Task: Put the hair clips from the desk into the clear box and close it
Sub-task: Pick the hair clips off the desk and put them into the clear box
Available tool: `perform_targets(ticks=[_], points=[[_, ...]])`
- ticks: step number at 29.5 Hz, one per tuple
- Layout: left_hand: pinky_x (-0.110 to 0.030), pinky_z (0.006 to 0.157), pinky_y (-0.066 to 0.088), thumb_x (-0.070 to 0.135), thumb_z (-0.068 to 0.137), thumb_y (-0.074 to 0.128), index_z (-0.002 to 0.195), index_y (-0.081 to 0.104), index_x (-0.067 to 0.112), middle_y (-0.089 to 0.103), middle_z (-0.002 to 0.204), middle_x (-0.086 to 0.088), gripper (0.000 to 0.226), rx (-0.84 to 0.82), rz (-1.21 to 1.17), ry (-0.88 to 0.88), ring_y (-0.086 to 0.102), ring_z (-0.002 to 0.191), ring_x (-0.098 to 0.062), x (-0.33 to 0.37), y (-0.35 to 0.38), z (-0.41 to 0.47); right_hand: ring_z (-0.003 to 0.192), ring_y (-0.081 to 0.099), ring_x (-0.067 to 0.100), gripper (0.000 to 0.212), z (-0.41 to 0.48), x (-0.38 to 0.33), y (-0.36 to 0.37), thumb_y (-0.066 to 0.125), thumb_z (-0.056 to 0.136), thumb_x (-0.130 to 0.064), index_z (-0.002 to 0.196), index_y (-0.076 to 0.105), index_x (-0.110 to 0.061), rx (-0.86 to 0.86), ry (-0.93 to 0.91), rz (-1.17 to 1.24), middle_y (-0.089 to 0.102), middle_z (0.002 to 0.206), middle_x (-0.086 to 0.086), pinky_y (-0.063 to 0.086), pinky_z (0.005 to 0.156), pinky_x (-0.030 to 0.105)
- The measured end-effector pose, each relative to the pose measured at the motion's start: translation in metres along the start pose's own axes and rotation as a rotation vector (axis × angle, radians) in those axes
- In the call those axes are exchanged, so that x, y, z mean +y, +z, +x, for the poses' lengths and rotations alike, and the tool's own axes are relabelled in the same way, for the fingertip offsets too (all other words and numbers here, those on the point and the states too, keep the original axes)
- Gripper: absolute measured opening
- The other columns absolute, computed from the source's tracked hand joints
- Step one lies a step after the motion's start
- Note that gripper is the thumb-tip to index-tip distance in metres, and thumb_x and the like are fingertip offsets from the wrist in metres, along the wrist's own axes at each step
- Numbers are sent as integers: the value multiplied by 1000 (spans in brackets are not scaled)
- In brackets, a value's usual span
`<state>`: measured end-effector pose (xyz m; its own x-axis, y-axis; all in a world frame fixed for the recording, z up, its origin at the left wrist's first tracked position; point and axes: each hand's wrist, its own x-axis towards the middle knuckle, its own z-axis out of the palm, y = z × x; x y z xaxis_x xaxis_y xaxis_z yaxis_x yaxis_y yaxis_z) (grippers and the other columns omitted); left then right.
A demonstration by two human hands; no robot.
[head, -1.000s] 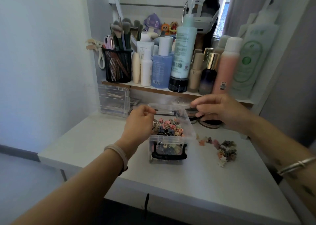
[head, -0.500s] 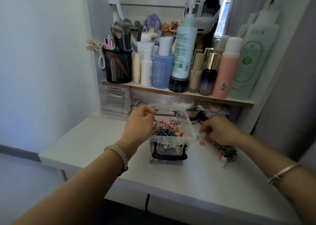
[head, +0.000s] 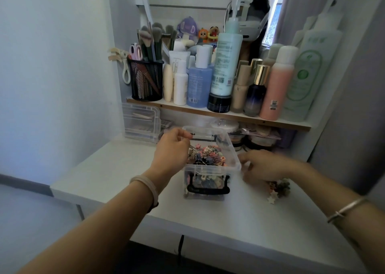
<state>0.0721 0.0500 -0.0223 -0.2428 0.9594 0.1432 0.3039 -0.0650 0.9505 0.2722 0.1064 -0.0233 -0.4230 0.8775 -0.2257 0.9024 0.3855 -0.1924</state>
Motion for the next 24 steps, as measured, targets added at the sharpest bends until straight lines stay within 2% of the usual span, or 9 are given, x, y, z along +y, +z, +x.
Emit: perform_targets(ticks=[3,4,6,8,10,13,17,20,24], points=[[-26,53,37,4,95,38,94,53,12,51,75,2,17,-3,-2,0,42,53,-13,0,-1,0,90,54,11,27,-2,-2,5,53,86,-5,82,63,-30,54,-22,-93,58,89,-8,34,60,10],[-26,53,37,4,95,38,94,53,12,51,75,2,17,-4,-3,-1,42,53,-13,-1,0,0,88,54,11,27,-2,-2,3,54,86,-5,79,64,-29,107,-21,-98,57,84,-9,33,59,10],[-26,53,37,5,95,38,95,53,12,51,73,2,16,-5,-3,-2,41,52,-12,0,0,-1,89,56,10,20,-1,-3,-8,59,85,-6,96,70,-19,316,-31,46,58,87,-8,36,65,12],[-25,51,36,4,95,38,96,53,11,50,70,1,17,-4,-12,1,41,51,-11,0,0,-2,85,58,8,19,-8,-13,-29,63,84,-6,98,68,-17,491,-89,441,62,87,-7,42,68,11],[-24,51,36,5,95,37,96,52,12,50,70,2,17,1,-4,8,41,52,-12,1,1,-3,80,62,5,23,-18,-27,-48,64,83,-5,91,66,-26,454,-243,757,65,86,-7,50,68,9],[-25,53,36,5,95,38,95,52,12,49,71,3,16,-11,0,12,42,54,-12,3,3,-5,88,61,-6,27,-26,-31,-56,61,86,-15,91,64,-41,295,-325,684,65,95,-22,48,73,4],[-17,46,40,5,96,38,95,52,13,49,72,5,16,-16,-8,8,43,55,-10,4,6,-7,82,55,-2,27,-27,-4,-47,57,89,-8,101,65,-30,197,-46,426,63,95,-13,39,66,3],[-22,52,38,5,95,38,95,52,13,50,74,4,17,-17,-12,10,43,56,-10,4,7,-8,99,57,17,27,-23,23,-30,55,90,-15,116,63,-16,66,222,-5,62,113,2,46,82,23],[-23,51,35,5,96,37,95,52,13,50,73,3,17,-33,-29,1,40,52,-11,5,10,-9,71,58,20,16,-23,44,-16,52,91,-15,81,64,-18,20,372,190,60,82,3,48,51,22]])
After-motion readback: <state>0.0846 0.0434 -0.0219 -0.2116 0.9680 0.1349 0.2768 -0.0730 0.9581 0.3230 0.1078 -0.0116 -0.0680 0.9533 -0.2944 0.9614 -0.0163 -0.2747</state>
